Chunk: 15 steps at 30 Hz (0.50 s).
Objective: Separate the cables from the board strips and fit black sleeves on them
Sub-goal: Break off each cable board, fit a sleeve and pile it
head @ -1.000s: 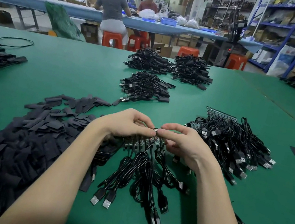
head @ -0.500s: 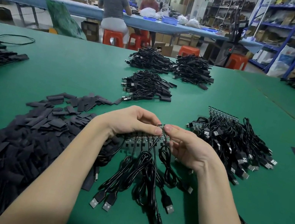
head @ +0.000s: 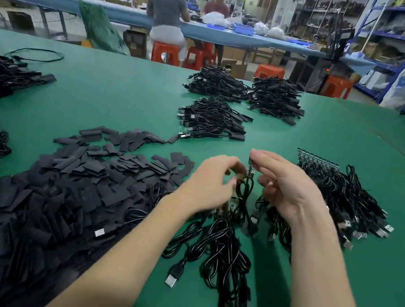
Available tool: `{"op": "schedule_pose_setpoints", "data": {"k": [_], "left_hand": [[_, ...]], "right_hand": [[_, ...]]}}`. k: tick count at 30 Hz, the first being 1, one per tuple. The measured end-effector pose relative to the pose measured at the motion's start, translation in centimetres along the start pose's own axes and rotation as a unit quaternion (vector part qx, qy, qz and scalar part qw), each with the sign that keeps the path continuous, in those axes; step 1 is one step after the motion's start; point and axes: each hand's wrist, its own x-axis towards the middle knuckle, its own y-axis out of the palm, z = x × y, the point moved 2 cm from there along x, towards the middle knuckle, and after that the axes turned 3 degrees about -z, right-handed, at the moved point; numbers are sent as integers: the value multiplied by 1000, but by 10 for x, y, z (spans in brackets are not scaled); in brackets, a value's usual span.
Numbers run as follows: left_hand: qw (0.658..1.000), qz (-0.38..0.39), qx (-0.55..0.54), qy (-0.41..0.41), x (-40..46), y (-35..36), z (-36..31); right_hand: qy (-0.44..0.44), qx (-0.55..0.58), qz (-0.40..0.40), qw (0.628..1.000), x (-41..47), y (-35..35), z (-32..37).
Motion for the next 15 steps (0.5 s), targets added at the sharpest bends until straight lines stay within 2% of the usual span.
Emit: {"op": "schedule_pose_setpoints", "data": {"k": [2,4,6,10,13,15], "left_hand": [[986,-77,-140,-46,-5,2,-5],[932,-73,-335,-117,-9,8,-6],[882,-58,-442,-152,-14,11,-8],[860,-58,-476,-174,-19,15,-6],[826,-76,-518,-209,-21,15,-3],[815,-79,-529,-224,-22,16,-1]], "right_hand": [[-1,33,-42,999,4,4,-5],[5,65,-76,995,8,4,-11],[10,83,-92,992,10,4,-16],[21,63,-89,994,8,9,-21],[-5,-40,-72,997,4,8,-11],[-62,-124,-100,985,-1,4,3]]}}
